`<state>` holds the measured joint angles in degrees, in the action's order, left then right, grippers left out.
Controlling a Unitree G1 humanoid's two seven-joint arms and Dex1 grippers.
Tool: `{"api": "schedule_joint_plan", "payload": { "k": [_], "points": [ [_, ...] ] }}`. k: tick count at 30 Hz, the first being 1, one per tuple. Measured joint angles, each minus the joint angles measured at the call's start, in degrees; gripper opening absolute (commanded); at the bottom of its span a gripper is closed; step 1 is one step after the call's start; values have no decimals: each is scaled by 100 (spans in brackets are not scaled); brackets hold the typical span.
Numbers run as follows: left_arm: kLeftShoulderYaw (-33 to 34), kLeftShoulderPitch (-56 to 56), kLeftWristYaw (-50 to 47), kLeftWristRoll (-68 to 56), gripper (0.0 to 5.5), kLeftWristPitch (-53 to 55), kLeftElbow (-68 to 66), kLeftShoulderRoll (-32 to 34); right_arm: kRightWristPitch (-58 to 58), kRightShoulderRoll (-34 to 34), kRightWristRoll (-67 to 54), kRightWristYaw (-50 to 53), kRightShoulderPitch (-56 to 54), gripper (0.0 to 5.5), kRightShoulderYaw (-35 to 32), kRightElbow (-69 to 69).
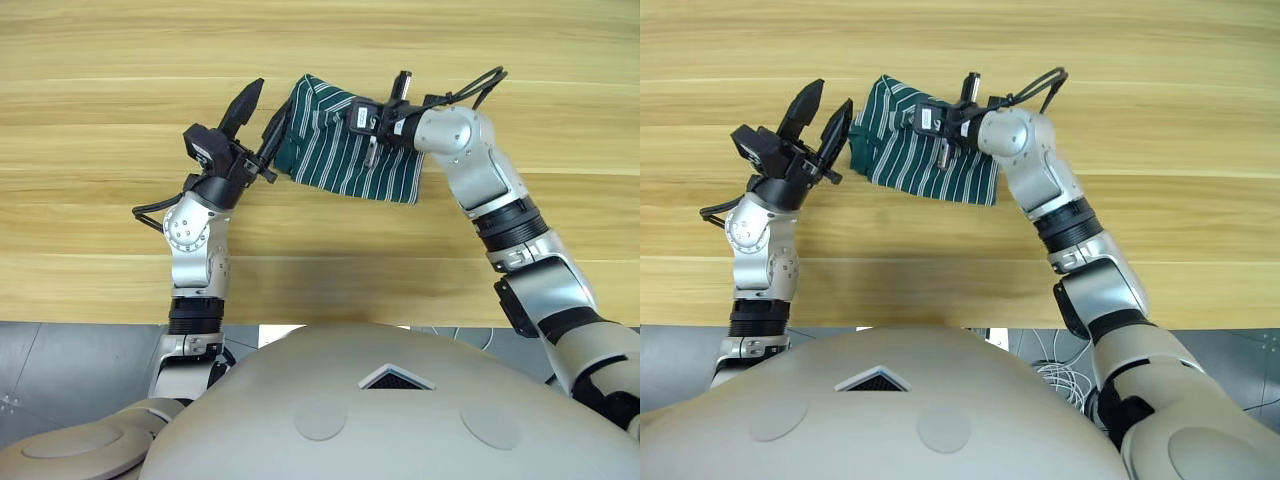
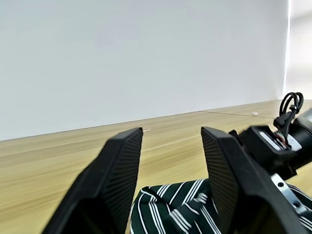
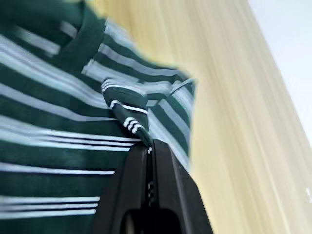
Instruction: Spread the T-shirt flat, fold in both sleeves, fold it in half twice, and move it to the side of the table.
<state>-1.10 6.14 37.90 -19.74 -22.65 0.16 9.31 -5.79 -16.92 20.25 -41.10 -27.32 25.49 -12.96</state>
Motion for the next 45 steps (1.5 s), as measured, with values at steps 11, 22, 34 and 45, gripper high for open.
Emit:
{"api": "schedule_joint_plan", "payload": {
  "k": [11, 22, 34, 45],
  "points": [
    [15, -15, 208, -271, 209, -2, -385, -29, 186, 132, -410, 83, -553, 2, -224, -387],
    [-177, -30, 405, -192, 209, -43, -761, -100, 1004, 248, -233, 536, -1257, 40, -156, -2533],
    [-410, -134, 552, -75, 209, -123, -1139, -193, 1744, 409, 50, 1619, -1956, 247, -180, -4195],
    [-431, -123, 565, -30, 209, -165, -1142, -294, 2646, 161, -323, 1928, -1909, 361, -699, -3586]
  ]
}}
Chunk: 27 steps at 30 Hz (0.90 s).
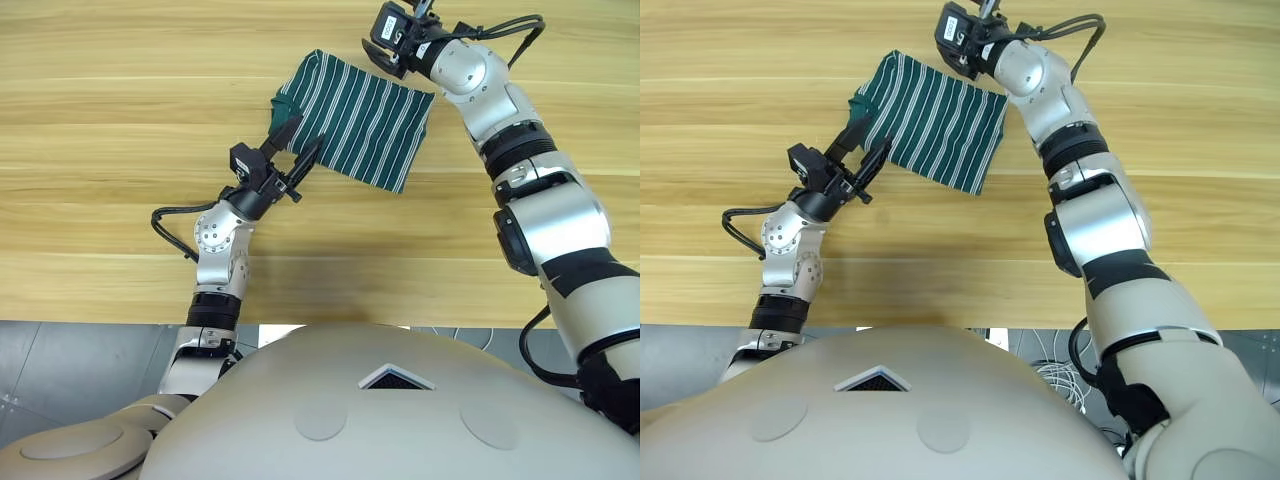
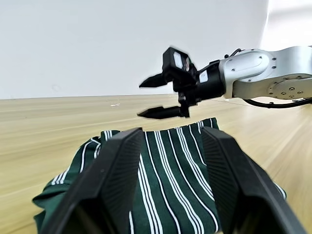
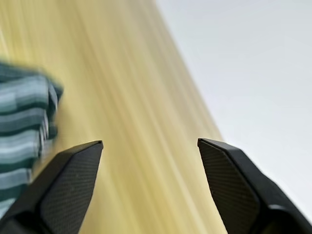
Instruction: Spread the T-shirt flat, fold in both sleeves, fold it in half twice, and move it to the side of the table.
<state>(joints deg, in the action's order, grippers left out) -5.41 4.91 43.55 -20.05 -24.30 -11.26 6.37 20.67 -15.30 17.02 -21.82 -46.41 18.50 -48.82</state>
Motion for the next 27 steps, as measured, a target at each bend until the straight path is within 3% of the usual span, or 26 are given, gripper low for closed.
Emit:
{"api": "schedule_joint_plan", "payload": {
  "k": [6, 9, 16, 22, 27],
  "points": [
    [110, 86, -61, -63, 209, -14, 50, -68, -556, -40, -1461, -1440, 1802, 361, -139, 2683],
    [177, 121, -90, -188, 209, -11, 146, -82, -1085, -32, -1762, -1777, 2258, 361, -159, 2821],
    [233, 193, -113, -242, 209, 32, 289, -99, -1813, 262, -2268, -2761, 1844, 361, -414, 757],
    [240, 225, -70, -284, 209, 125, 310, -92, -1407, 359, -2032, -3255, 596, 361, -477, -1463],
    [245, 278, -66, -287, 209, 157, 356, -71, -1081, 364, -1922, -3421, 357, 361, -745, -2115]
  ]
}}
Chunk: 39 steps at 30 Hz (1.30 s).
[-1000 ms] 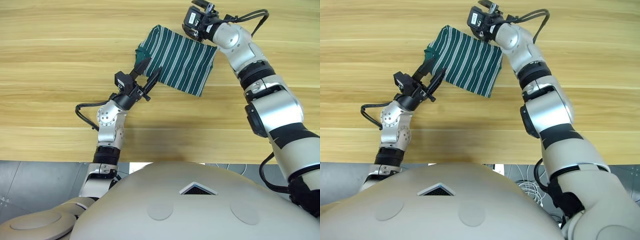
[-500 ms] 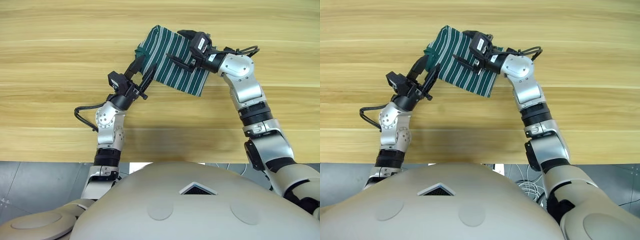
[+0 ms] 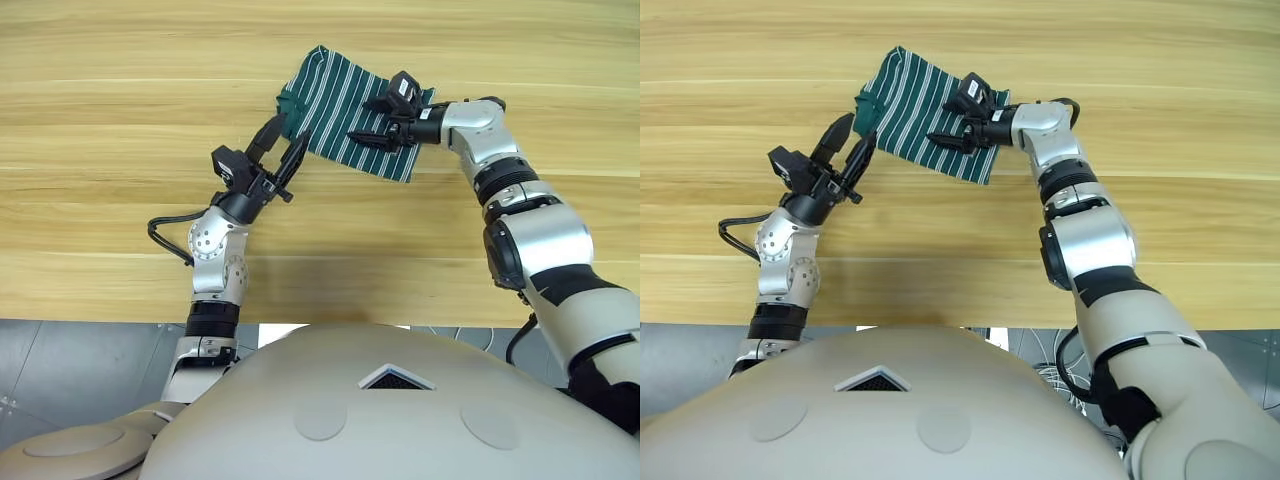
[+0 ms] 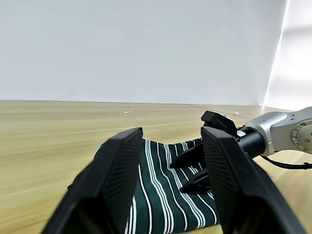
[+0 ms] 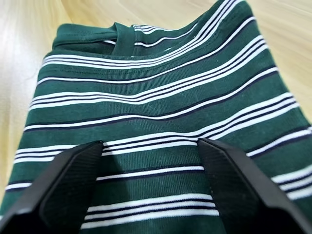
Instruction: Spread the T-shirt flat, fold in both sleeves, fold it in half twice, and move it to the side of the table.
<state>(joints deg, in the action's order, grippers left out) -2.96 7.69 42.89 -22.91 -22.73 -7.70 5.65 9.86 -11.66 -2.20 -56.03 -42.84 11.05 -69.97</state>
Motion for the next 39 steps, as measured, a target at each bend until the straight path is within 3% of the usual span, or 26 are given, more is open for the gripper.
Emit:
{"api": "schedule_joint_plan", "payload": {
  "k": [3, 11, 15, 24, 29, 33, 37, 39],
  "points": [
    [15, 3, -17, 2, 209, -2, 0, -7, 68, -239, -122, 187, 31, 361, -442, -248],
    [315, 217, -220, -122, 209, -168, 93, -111, -1, -2220, -813, 2270, 1097, 361, -2299, -589],
    [354, 217, -242, -114, 209, -308, -57, -221, 71, -2481, -889, 3039, 1465, 361, -2727, -591],
    [431, -29, -290, -97, 209, -552, -509, -276, 539, -2469, -539, 3253, 1433, 361, -2820, -628],
    [596, -341, -380, 16, 209, -686, -740, -230, 1933, -2287, -466, 2992, 1140, 361, -2798, -312],
    [972, -910, -1011, 562, 209, -1237, -1556, -80, 3553, -1070, -461, 3331, 737, 361, -2634, 518],
    [1298, -1449, -1615, 802, 209, -1579, -2506, 24, 3808, -179, 206, 4644, 725, 361, -2229, 195],
    [1500, -1724, -1843, 807, 209, -1797, -2991, 138, 3741, -77, 235, 4795, 728, 361, -2210, -10]
  ]
}}
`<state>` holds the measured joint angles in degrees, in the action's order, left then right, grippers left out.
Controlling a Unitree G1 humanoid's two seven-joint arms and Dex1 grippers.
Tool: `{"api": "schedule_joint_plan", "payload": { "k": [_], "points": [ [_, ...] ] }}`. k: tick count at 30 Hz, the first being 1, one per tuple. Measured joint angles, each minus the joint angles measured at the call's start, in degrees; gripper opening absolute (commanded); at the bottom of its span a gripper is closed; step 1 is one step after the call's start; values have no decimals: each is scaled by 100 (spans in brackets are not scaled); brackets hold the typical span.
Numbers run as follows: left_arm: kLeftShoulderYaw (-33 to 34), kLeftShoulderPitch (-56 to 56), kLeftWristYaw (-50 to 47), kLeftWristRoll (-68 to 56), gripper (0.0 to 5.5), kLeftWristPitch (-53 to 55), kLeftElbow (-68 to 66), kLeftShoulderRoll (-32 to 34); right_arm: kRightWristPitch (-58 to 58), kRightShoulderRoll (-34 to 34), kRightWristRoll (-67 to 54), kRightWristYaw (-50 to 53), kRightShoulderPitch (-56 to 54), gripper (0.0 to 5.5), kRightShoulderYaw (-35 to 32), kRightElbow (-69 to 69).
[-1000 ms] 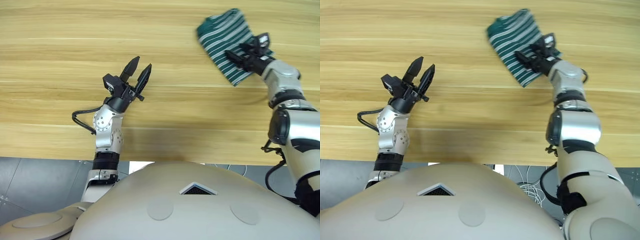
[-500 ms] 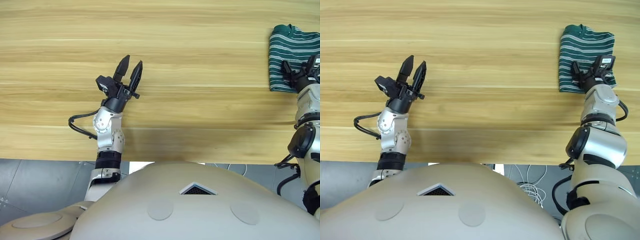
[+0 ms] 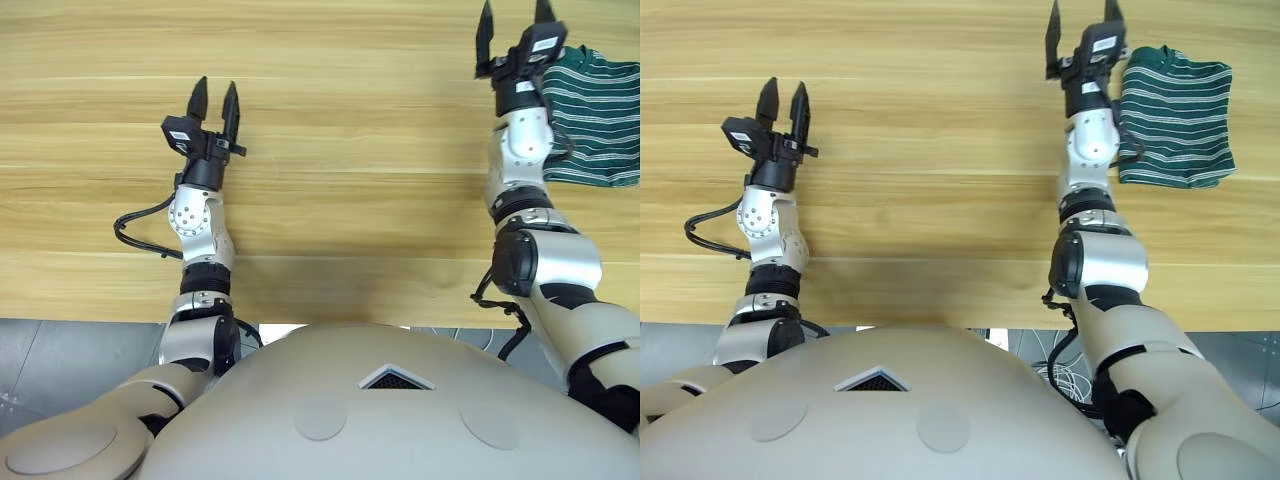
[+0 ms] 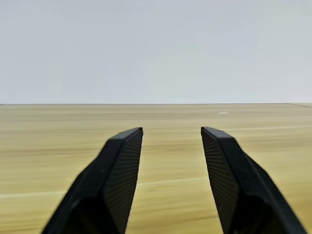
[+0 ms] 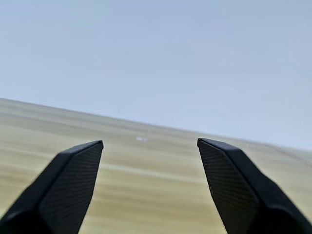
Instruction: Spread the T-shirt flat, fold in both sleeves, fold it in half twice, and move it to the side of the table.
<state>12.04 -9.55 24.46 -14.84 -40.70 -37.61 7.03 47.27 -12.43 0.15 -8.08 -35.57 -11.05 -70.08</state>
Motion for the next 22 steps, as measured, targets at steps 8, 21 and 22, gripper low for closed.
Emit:
{"api": "schedule_joint_plan", "payload": {
  "k": [8, 21, 22],
  "points": [
    [518, -692, -631, 77, 209, -850, -1453, 119, 12, -62, 172, -50, 4, 361, 161, -220],
    [577, -922, -421, 134, 209, -1868, -1975, 292, 167, -55, 253, -16, -2, 361, 278, -246],
    [574, -945, -297, 87, 209, -1869, -2003, 291, 212, -55, 253, -15, -2, 361, 280, -246]
  ]
}}
